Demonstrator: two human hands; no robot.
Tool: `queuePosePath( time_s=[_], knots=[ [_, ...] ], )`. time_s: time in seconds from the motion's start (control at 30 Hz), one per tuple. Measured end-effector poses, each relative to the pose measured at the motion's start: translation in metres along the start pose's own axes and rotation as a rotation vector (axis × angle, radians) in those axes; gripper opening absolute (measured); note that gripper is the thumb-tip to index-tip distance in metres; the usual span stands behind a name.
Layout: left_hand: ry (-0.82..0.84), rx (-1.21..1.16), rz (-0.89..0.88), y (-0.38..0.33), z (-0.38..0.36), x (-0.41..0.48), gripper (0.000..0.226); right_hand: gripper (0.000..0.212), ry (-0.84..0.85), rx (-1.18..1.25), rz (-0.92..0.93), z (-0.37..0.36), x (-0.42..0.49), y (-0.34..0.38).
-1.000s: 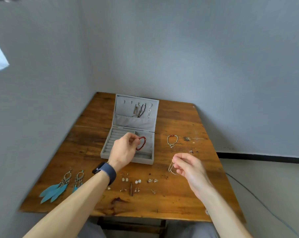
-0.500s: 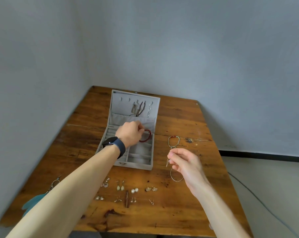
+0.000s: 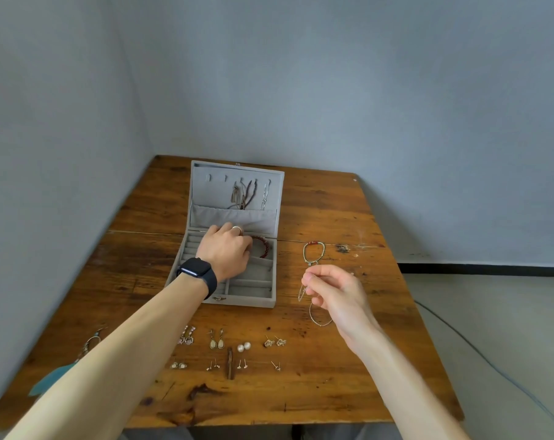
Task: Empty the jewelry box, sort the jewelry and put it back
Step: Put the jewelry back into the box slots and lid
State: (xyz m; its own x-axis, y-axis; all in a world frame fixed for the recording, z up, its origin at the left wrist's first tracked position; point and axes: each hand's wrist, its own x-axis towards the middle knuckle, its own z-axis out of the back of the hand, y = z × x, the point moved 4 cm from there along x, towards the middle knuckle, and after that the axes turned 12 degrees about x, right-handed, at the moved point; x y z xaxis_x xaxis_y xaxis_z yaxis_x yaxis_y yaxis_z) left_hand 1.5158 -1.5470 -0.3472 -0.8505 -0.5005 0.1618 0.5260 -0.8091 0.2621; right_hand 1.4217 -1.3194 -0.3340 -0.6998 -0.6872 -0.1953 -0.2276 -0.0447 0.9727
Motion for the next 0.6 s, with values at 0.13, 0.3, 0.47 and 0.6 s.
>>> queuePosePath(
  time_s=[0.13, 0.3, 0.47, 0.6],
  knots=[
    [0.028, 0.037, -0.051, -0.004, -0.005, -0.006, 0.026, 0.009, 0.001, -0.001, -0.008, -0.001, -0.003, -0.003],
    [0.009, 0.062, -0.058, -0.006, -0.010, -0.012, 0.027, 0.009, -0.014, 0.009, -0.036, -0.002, -0.005, -0.011],
    [0.008, 0.043, -0.061, -0.006, -0.012, -0.013, 0.023, 0.010, -0.015, -0.014, -0.019, -0.005, -0.005, -0.009],
    [0.030, 0.052, -0.059, -0.006, -0.015, -0.014, 0.024, 0.009, -0.004, -0.024, -0.008, -0.009, -0.004, -0.007]
  ],
)
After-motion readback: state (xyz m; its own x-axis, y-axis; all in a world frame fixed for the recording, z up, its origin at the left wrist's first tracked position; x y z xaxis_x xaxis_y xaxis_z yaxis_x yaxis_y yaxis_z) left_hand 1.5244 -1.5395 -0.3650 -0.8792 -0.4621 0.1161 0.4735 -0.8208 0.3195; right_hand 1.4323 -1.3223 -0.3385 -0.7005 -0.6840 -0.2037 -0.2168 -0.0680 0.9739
